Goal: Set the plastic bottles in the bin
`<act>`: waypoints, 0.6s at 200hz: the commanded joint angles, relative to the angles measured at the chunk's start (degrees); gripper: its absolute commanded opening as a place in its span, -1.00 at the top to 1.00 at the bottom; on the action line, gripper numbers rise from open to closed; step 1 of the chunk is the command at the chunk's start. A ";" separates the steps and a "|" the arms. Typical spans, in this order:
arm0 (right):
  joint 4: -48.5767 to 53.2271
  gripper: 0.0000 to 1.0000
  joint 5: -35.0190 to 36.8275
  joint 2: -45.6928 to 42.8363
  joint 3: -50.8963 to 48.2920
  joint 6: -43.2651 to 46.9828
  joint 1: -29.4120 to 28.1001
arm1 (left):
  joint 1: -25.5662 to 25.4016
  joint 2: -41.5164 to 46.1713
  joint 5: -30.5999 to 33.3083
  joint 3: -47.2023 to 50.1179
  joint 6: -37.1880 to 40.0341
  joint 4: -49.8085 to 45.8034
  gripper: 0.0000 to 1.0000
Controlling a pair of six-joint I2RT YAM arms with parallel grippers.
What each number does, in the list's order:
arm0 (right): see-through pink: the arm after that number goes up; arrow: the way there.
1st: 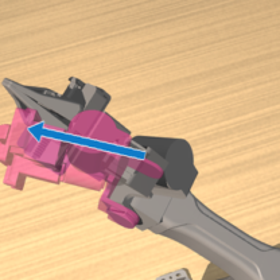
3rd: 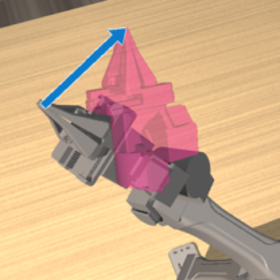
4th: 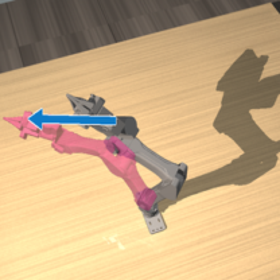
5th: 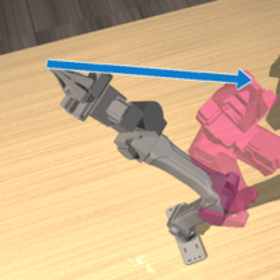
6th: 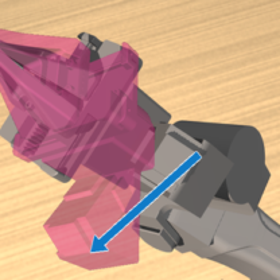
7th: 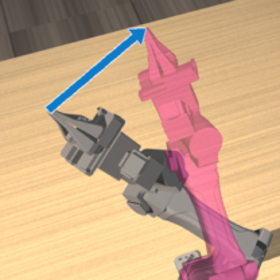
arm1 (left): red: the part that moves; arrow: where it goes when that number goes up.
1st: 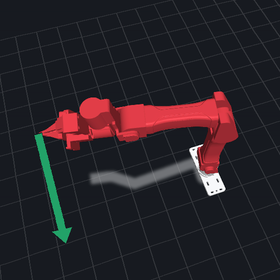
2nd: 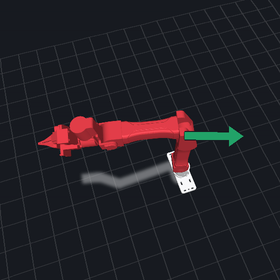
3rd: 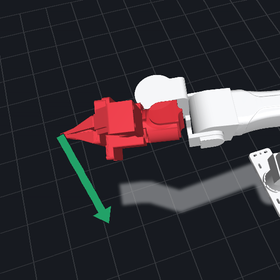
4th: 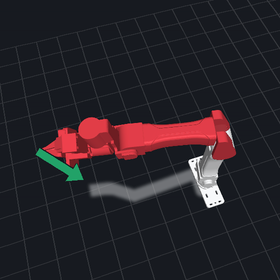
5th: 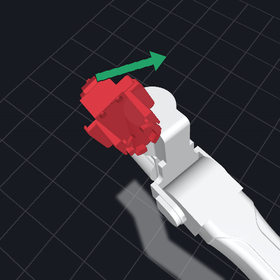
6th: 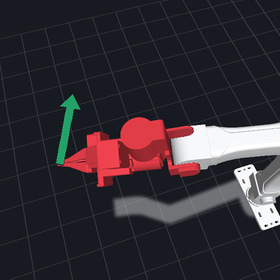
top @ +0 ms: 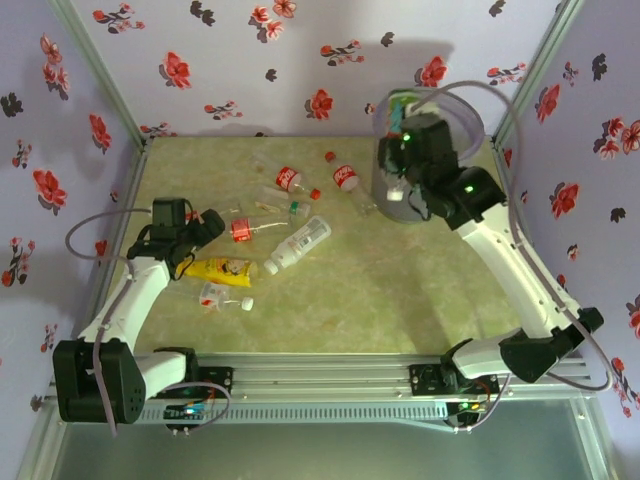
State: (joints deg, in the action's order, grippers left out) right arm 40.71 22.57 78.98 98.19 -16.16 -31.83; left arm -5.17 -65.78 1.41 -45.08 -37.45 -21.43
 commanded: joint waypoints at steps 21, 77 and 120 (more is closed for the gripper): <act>-8.11 0.12 -2.76 4.56 4.65 2.72 11.61 | -1.57 -0.84 -0.13 -3.50 3.24 -6.87 -0.91; -12.52 0.16 -7.73 14.89 8.83 0.43 22.15 | -1.96 3.61 -0.17 -6.43 7.04 -20.12 -0.83; -11.17 0.17 -10.53 20.61 9.79 0.69 23.75 | -2.25 7.91 -0.48 -7.39 6.96 -27.69 -0.80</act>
State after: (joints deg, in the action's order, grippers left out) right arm 30.63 14.72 98.24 106.04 -15.25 -8.21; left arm -6.92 -60.07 1.39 -50.37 -32.12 -41.65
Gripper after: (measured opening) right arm 0.476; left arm 0.903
